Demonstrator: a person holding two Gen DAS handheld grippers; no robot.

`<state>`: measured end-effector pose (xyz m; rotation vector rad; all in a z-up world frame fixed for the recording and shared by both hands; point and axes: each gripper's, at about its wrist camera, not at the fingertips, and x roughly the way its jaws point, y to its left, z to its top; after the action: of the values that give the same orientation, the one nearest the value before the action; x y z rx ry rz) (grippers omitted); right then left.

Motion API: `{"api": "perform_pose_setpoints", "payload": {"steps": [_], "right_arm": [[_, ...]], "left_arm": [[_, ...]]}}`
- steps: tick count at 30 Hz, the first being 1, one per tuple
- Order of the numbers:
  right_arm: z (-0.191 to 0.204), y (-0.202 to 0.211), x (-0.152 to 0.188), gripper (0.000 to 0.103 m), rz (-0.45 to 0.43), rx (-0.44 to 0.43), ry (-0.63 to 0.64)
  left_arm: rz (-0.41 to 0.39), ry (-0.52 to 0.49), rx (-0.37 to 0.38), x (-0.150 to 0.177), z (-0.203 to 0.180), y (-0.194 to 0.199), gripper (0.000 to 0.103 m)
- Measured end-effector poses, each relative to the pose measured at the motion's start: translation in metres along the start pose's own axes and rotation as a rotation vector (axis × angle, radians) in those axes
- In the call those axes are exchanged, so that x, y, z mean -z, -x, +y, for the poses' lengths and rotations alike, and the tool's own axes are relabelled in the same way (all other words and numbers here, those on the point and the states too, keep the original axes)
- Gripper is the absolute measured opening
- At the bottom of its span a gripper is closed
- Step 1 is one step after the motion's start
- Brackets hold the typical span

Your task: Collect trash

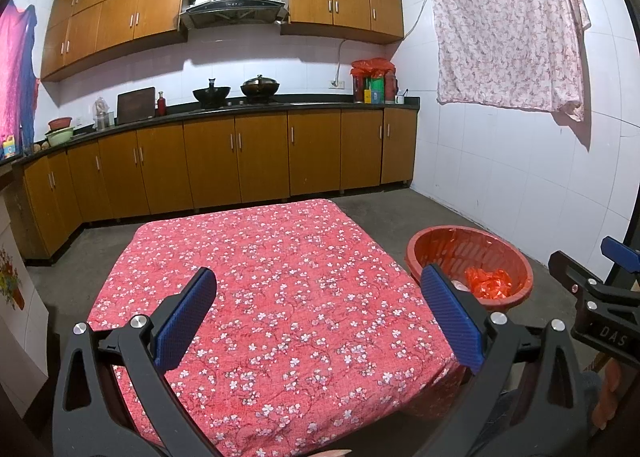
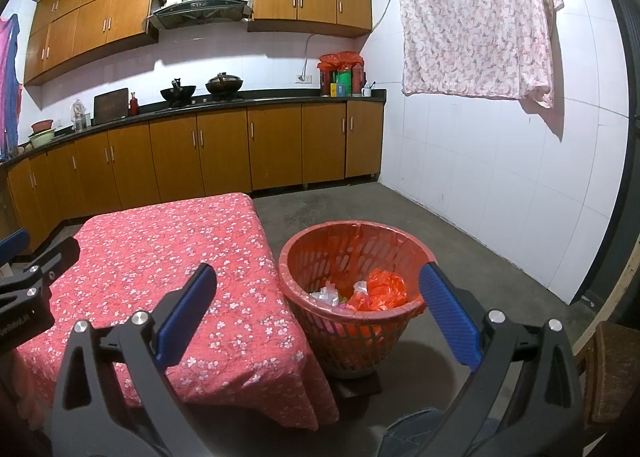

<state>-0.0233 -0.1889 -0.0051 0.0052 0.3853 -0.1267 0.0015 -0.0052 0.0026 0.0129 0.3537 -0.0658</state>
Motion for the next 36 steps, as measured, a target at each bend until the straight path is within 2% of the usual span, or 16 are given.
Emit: {"api": "perform_pose_setpoints", "payload": {"steps": [36], "right_arm": [[0.0007,-0.0019,0.0016,0.099,0.004,-0.002,-0.002]], "left_arm": [[0.015,-0.001,0.005,0.0059,-0.0039,-0.0037,0.101]]}}
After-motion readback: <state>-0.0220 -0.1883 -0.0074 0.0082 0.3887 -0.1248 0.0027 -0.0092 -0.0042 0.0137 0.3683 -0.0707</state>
